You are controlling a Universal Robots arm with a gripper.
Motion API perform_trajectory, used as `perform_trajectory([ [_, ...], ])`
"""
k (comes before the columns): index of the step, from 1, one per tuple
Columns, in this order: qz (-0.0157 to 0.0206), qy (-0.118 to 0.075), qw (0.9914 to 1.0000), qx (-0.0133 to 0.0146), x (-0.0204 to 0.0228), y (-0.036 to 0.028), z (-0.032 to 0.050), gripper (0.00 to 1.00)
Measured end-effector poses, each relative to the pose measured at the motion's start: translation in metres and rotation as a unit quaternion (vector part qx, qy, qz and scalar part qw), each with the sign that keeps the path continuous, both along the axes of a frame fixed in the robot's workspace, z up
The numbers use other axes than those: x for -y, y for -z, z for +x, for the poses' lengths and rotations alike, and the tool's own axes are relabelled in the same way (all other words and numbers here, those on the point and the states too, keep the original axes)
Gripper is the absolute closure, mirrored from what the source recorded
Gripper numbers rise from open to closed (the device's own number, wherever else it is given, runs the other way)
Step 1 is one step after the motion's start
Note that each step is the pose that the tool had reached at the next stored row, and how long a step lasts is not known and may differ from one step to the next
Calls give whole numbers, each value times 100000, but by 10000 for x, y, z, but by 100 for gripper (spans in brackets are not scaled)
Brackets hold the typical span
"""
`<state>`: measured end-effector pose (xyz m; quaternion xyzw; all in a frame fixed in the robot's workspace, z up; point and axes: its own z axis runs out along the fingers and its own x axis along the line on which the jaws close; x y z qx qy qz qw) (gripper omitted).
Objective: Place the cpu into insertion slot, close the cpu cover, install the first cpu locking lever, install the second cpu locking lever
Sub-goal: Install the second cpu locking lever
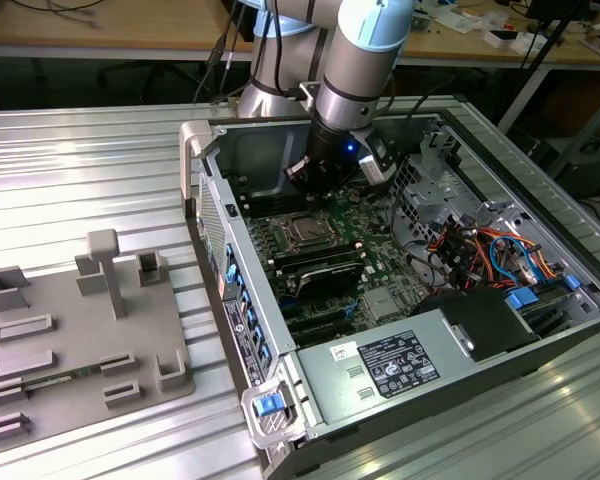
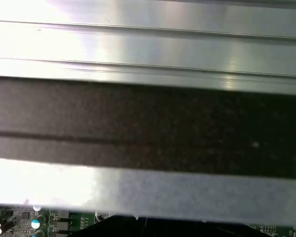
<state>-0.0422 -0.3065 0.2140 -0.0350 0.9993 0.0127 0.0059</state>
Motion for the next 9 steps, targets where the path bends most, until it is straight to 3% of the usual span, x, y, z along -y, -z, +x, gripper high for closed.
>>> perform_trajectory([
  [9, -218, -2, 100000, 1, 155, 0, 1, 89],
])
